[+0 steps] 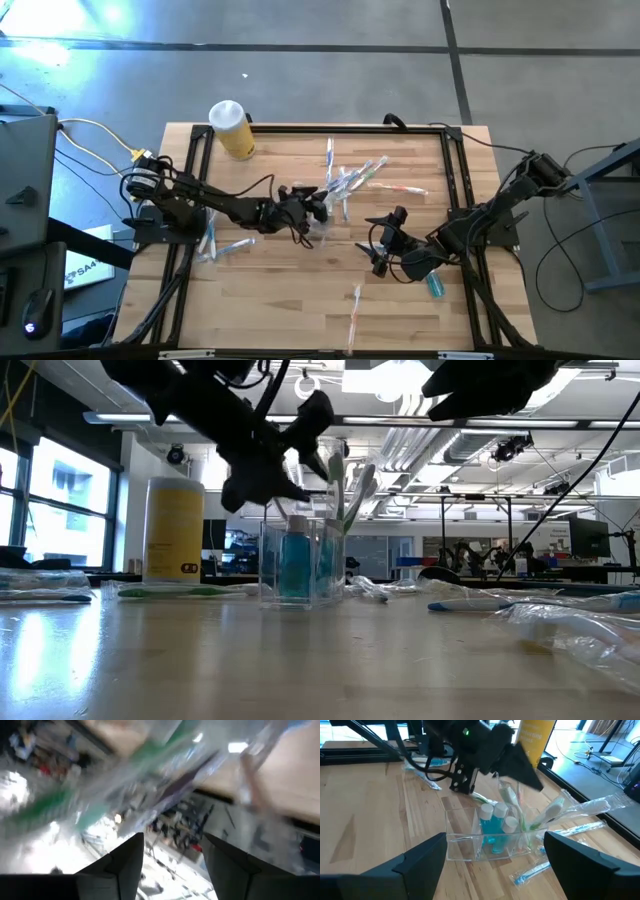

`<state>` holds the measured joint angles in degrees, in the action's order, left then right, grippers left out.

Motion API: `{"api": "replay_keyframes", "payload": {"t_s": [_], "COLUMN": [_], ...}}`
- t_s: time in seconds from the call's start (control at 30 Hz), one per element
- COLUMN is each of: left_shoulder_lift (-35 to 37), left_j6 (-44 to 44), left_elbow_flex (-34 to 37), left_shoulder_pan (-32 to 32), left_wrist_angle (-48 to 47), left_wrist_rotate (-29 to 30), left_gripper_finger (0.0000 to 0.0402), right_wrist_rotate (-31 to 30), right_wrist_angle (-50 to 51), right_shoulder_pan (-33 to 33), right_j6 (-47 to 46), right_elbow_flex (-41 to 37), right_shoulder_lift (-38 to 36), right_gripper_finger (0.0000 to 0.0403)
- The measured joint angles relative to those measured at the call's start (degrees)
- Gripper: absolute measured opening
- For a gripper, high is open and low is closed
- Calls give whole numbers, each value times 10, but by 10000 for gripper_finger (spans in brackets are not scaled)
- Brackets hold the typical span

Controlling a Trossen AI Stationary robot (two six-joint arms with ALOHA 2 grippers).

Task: Pick & Place toothbrushing station
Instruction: Put the blue toothbrush into the transparent organizer

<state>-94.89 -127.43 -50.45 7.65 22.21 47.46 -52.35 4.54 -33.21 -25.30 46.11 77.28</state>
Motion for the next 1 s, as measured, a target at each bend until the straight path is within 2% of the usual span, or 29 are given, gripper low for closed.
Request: {"api": "replay_keyframes", "payload": {"t_s": [0.13,0.27,0.4,0.47,0.6,0.77,0.83,1.0], "left_shoulder_lift": [0,0,1,6,31,50,55,56], "left_j6": [16,119,164,189,226,262,281,317], "left_elbow_flex": [-25,-63,-104,-117,-118,-118,-118,-118], "left_shoulder_pan": [15,41,57,59,60,50,49,59], "left_wrist_angle": [38,86,117,131,148,148,146,151], "left_wrist_rotate": [56,130,245,274,277,270,271,266], "left_gripper_finger": [194,194,194,194,194,192,188,173], "right_wrist_rotate": [0,5,75,133,233,323,345,351], "right_wrist_angle": [0,0,0,0,3,15,19,42], "right_shoulder_pan": [-2,-16,-30,-33,-33,-37,-44,-63], "right_j6": [0,1,-2,-4,-5,-34,-36,-41], "right_elbow_flex": [0,0,0,0,0,0,0,0], "right_shoulder_lift": [0,0,0,0,0,6,19,50], "right_gripper_finger": [326,326,326,326,326,326,326,326]}}
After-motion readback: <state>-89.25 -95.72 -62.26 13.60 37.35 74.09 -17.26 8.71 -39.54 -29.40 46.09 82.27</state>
